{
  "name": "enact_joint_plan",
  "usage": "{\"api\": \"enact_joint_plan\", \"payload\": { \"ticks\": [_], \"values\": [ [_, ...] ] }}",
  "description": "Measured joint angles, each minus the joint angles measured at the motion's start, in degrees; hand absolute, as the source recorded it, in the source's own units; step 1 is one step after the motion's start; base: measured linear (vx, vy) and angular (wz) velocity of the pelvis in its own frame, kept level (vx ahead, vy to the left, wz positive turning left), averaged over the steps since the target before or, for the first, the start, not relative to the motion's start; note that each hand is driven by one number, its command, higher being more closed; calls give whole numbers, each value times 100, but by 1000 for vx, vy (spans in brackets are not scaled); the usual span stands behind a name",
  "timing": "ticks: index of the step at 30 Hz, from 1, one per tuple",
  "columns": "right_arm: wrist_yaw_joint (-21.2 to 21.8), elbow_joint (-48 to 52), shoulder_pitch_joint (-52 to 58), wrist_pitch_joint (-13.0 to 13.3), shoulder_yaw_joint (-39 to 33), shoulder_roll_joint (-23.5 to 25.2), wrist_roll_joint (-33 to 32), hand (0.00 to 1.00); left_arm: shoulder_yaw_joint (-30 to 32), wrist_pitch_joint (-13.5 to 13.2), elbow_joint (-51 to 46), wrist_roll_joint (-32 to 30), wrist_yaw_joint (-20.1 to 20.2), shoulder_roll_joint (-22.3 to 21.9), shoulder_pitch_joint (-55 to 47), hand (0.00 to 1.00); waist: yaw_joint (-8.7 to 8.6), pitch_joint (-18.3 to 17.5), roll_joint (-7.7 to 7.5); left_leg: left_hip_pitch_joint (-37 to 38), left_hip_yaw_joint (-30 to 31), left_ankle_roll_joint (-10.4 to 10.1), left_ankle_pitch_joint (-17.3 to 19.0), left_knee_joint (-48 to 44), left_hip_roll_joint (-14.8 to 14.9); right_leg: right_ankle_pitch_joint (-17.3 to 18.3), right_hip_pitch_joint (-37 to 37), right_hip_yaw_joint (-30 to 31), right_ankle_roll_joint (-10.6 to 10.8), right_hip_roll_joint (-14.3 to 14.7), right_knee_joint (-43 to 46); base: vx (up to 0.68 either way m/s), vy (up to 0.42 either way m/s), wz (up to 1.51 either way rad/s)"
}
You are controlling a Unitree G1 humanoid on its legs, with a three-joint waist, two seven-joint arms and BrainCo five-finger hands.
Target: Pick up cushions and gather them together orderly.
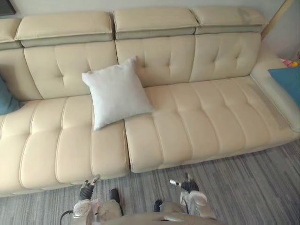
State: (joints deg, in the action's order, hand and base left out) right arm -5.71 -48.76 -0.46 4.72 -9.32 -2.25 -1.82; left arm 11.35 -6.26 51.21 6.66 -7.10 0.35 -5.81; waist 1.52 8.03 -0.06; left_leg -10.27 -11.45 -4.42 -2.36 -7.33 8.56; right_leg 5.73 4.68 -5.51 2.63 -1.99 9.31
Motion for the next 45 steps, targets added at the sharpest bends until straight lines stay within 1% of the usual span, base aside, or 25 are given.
{"api": "enact_joint_plan", "payload": {
  "ticks": [1,2,3,5,7,9,10,11,12,13,14,15,17,19,20,23,27,32,35,38,40,41,43,44,45],
  "values": [
    [-19,-4,46,-3,-15,-49,4,0,-24,6,7,-7,2,-27,-12,0,23,-1,63,17,85,-34,-151,141,39,-183,-137,-97,-39,81,-310,-218,-58,22],
    [-31,-5,72,-4,-21,-49,4,0,-23,8,8,-7,0,-27,-13,0,23,8,76,39,123,-31,-201,202,42,-219,-176,-135,-51,99,-369,-156,-40,34],
    [-77,-6,198,-4,-36,-57,4,0,-25,11,12,-9,-3,-27,-19,0,28,12,76,70,200,-38,-338,362,39,-266,-206,-186,-67,127,-433,-151,-32,24],
    [-82,-49,240,-12,-39,-87,4,0,-26,15,23,-13,-13,-24,-27,0,59,29,58,164,155,-58,-462,589,25,-289,-175,-225,-71,124,-418,-136,-5,9],
    [-81,-173,239,-24,-46,-73,4,0,-34,19,128,-12,-16,5,-20,0,40,30,59,285,150,-54,-576,910,-34,-302,-157,-302,-77,84,-381,-137,33,13],
    [-80,-170,279,-81,-53,-49,3,0,-81,27,129,-20,-14,34,-21,0,22,16,13,317,162,-227,-339,1065,-154,-291,-149,-329,-74,-36,-403,-116,92,19],
    [-79,-184,391,-108,-161,-24,6,0,-64,34,128,-28,-11,112,11,0,21,10,-222,220,17,8,-92,691,-355,-299,-54,-336,-97,-380,-437,-71,101,10],
    [-77,-186,397,-109,-212,-19,6,0,-56,36,131,-29,-10,145,32,0,24,8,-230,179,1,189,-63,335,-446,-303,-48,-334,-90,-502,-425,-56,96,1],
    [-78,-176,450,-111,-265,-52,6,0,-31,40,155,-34,-10,130,23,0,14,0,-217,146,59,325,115,-404,-511,-311,-51,-311,-17,-588,-378,-24,88,-17],
    [-78,-175,516,-114,-290,-162,5,0,-31,45,215,-54,-16,70,-67,0,5,-74,17,326,178,154,625,-545,-391,-295,-62,-268,70,-465,-349,-21,107,-24],
    [-80,-255,554,-133,-345,-202,3,0,-35,64,360,-64,-11,70,-82,0,-27,-95,98,389,213,140,814,-482,-439,-298,-79,-144,162,-459,-341,-5,191,-31],
    [-68,-298,610,-130,-416,-110,4,0,-29,72,357,-65,-12,99,-68,0,-35,-171,54,491,157,204,790,-273,-554,-338,-127,-56,189,-520,-481,15,175,-22],
    [-72,-404,626,-124,-551,12,-13,0,-31,73,364,-67,-9,155,-142,0,-69,-220,-69,615,120,221,762,4,-708,-469,-161,19,245,-618,-607,46,123,-13],
    [-72,-464,636,-126,-566,7,-4,0,-58,90,384,-79,-7,180,-142,0,-140,-275,-139,771,116,269,604,309,-800,-550,-274,16,287,-669,-795,115,84,-2],
    [-73,-497,635,-126,-580,7,-4,0,-78,91,403,-82,-6,182,-142,0,-147,-282,-147,813,113,262,572,361,-814,-571,-301,16,271,-670,-828,139,43,0],
    [-76,-669,585,-146,-783,20,-8,0,-143,117,522,-172,4,190,-73,0,-160,-287,-108,1108,108,334,430,624,-837,-602,-487,18,342,-645,-940,144,1,-4],
    [-74,-699,545,-149,-833,35,-9,0,-257,127,578,-384,48,187,-15,0,-168,-305,-50,1232,3,303,465,665,-806,-607,-588,164,335,-574,-1055,120,-13,-19],
    [-74,-863,451,-166,-1019,63,-39,0,-301,143,639,-580,169,183,43,0,-216,-301,-38,1440,-447,267,740,552,-686,-651,-549,650,246,-433,-1086,50,-10,-59],
    [-73,-861,427,-226,-1061,59,-70,0,-320,153,689,-582,219,181,88,0,-265,-296,-41,1435,-862,252,1006,265,-610,-723,-380,1097,207,-362,-1084,-53,17,-82],
    [-74,-862,388,-244,-1058,56,-125,0,-368,156,689,-580,232,190,122,0,-278,-287,-43,1402,-1449,229,1264,-20,-535,-866,-110,1679,224,-260,-1073,-89,17,-108],
    [-75,-866,307,-246,-1057,49,-127,0,-370,157,688,-580,232,205,119,0,-333,-276,-53,1321,-1917,209,1418,-228,-477,-1065,166,2093,223,-155,-1091,-72,10,-123],
    [-75,-865,281,-246,-1054,47,-127,0,-370,158,689,-580,232,213,124,0,-340,-263,-52,1318,-2000,215,1446,-254,-465,-1135,223,2117,197,-125,-1115,-61,3,-120],
    [-76,-866,211,-245,-1037,35,-128,0,-383,157,688,-580,231,231,159,0,-348,-247,-30,1297,-2261,238,1471,-290,-419,-1464,348,1913,84,-34,-1284,-39,-19,-109],
    [-78,-866,148,-246,-999,34,-129,0,-418,156,672,-580,231,274,202,0,-340,-219,-10,1248,-2440,279,1498,-374,-314,-1613,396,1261,-225,32,-1408,-36,-85,-111],
    [-80,-864,61,-248,-1007,4,-128,0,-440,164,676,-577,229,280,254,0,-367,-176,55,1232,-2628,295,1509,-403,-226,-1403,456,523,-567,-39,-1380,-59,-105,-108]
  ]
}}
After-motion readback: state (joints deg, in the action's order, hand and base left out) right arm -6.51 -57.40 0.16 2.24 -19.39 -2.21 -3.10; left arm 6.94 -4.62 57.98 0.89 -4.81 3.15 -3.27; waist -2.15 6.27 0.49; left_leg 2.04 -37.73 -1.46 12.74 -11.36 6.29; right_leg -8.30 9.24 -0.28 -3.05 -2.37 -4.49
